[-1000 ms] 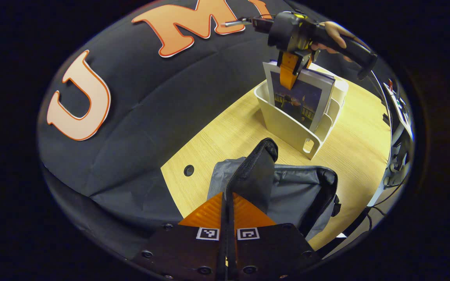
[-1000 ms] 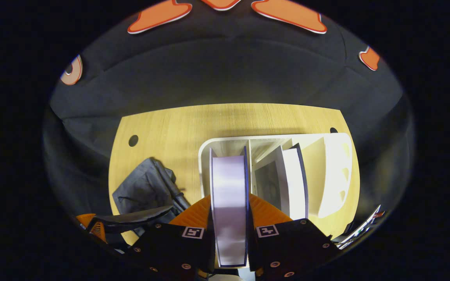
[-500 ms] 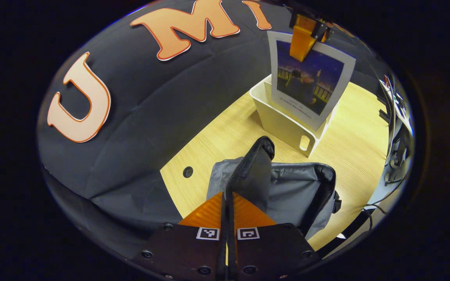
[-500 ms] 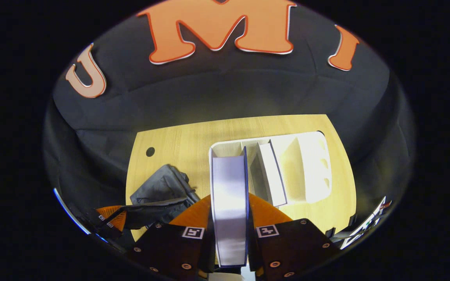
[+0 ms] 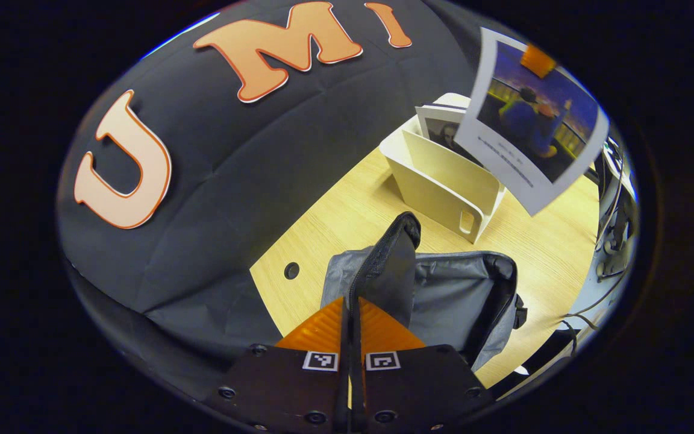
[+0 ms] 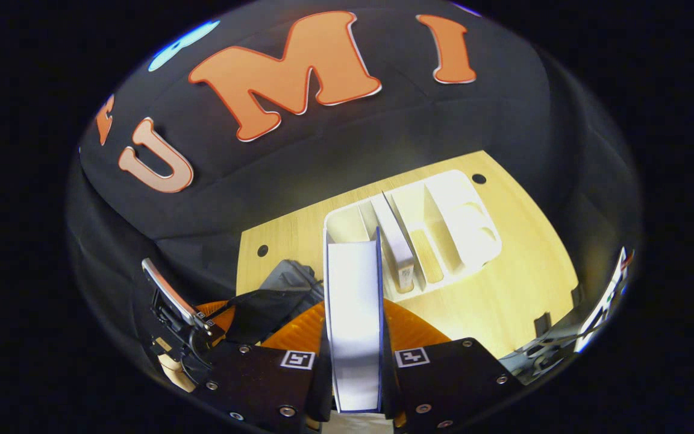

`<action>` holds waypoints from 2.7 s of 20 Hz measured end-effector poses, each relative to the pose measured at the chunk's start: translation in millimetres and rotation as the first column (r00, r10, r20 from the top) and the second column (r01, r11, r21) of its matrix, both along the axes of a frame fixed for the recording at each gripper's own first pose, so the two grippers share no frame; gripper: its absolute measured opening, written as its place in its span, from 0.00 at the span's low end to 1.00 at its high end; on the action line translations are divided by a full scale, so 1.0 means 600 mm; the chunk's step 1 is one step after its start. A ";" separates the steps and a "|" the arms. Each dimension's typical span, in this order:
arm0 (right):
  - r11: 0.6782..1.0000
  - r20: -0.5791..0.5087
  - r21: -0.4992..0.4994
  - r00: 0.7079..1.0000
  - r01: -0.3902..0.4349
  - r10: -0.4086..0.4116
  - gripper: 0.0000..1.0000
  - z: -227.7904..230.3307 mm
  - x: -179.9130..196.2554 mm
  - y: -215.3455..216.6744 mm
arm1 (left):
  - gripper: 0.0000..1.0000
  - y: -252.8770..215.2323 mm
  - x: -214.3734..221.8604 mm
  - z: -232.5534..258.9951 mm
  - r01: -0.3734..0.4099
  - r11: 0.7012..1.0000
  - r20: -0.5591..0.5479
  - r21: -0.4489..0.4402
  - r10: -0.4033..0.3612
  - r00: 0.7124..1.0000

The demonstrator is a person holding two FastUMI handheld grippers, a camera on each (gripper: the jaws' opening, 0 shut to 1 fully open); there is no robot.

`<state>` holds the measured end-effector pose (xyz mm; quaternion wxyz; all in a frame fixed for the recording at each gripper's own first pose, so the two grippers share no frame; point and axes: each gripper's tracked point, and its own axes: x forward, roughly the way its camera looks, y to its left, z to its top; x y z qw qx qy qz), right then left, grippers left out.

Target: Open the schoolbag, grab two books from the bookshelf and put them into the schoolbag.

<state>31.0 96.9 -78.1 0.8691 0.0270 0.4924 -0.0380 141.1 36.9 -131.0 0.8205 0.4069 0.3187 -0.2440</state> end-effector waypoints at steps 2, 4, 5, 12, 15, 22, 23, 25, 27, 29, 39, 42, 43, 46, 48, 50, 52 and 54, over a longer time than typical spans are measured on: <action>0.995 -0.020 0.088 0.999 0.051 -0.050 0.34 -0.037 -0.039 -0.015 | 0.02 -0.005 -0.003 0.004 0.015 1.000 0.001 0.004 -0.015 1.000; 0.976 -0.042 0.182 0.992 0.121 -0.115 0.34 -0.078 -0.073 -0.030 | 0.02 -0.007 -0.006 0.006 0.025 1.000 0.001 0.012 -0.025 1.000; 0.961 -0.047 0.233 0.989 0.147 -0.139 0.33 -0.101 -0.085 -0.033 | 0.02 -0.008 -0.005 0.009 0.030 0.999 0.003 0.015 -0.030 1.000; 0.797 -0.095 0.541 0.962 0.266 -0.257 0.33 -0.231 -0.127 0.017 | 0.02 -0.014 -0.011 0.022 0.048 0.999 -0.017 0.014 -0.048 0.999; 0.761 -0.140 0.577 0.954 0.296 -0.265 0.33 -0.310 -0.126 0.048 | 0.01 -0.014 -0.009 0.029 0.048 0.999 -0.027 0.019 -0.047 0.999; 0.669 -0.131 0.677 0.945 0.307 -0.301 0.33 -0.408 -0.069 0.127 | 0.00 -0.019 -0.009 0.023 0.039 0.999 -0.082 -0.021 -0.040 0.996; 0.667 -0.128 0.681 0.945 0.304 -0.300 0.33 -0.418 -0.061 0.137 | 0.00 -0.022 -0.010 0.024 0.034 0.999 -0.097 -0.038 -0.037 0.995; 0.663 -0.110 0.691 0.949 0.288 -0.297 0.33 -0.431 -0.052 0.154 | 0.00 -0.018 -0.012 0.034 0.031 0.998 -0.103 -0.048 -0.036 0.994; 0.665 -0.091 0.696 0.952 0.271 -0.293 0.33 -0.444 -0.043 0.171 | 0.01 -0.017 -0.016 0.038 0.039 0.998 -0.112 -0.053 -0.044 0.993; 0.656 -0.055 0.712 0.952 0.249 -0.301 0.33 -0.454 -0.027 0.188 | 0.01 -0.019 -0.021 0.043 0.050 0.997 -0.118 -0.057 -0.056 0.991; 0.647 -0.048 0.700 0.924 0.303 -0.380 0.34 -0.516 0.026 0.244 | 0.00 -0.005 -0.016 0.057 0.053 0.996 -0.140 -0.066 -0.062 0.988; 0.741 -0.058 0.577 0.922 0.344 -0.382 0.47 -0.534 0.018 0.219 | 0.00 0.014 -0.006 0.053 0.032 0.997 -0.154 -0.068 -0.042 0.987; 0.752 -0.065 0.560 0.924 0.346 -0.377 0.57 -0.533 0.014 0.217 | 0.01 0.016 -0.004 0.049 0.026 0.997 -0.161 -0.077 -0.039 0.986; 0.763 -0.100 0.538 0.926 0.359 -0.365 0.82 -0.519 -0.002 0.211 | 0.01 0.018 -0.004 0.043 0.013 0.993 -0.180 -0.116 -0.034 0.983; 0.771 -0.113 0.527 0.928 0.359 -0.355 0.97 -0.498 -0.017 0.199 | 0.00 0.024 -0.003 0.044 0.012 0.992 -0.183 -0.125 -0.035 0.982; 0.788 -0.107 0.504 0.931 0.352 -0.348 0.98 -0.474 -0.030 0.178 | 0.00 0.026 -0.009 0.042 0.020 0.990 -0.188 -0.136 -0.046 0.981; 0.805 -0.090 0.485 0.935 0.342 -0.343 0.98 -0.442 -0.039 0.150 | 0.00 0.030 -0.012 0.036 0.026 0.990 -0.196 -0.140 -0.053 0.979; 0.831 -0.064 0.444 0.937 0.334 -0.343 0.98 -0.407 -0.048 0.107 | 0.00 0.032 -0.015 0.030 0.037 0.990 -0.200 -0.134 -0.063 0.978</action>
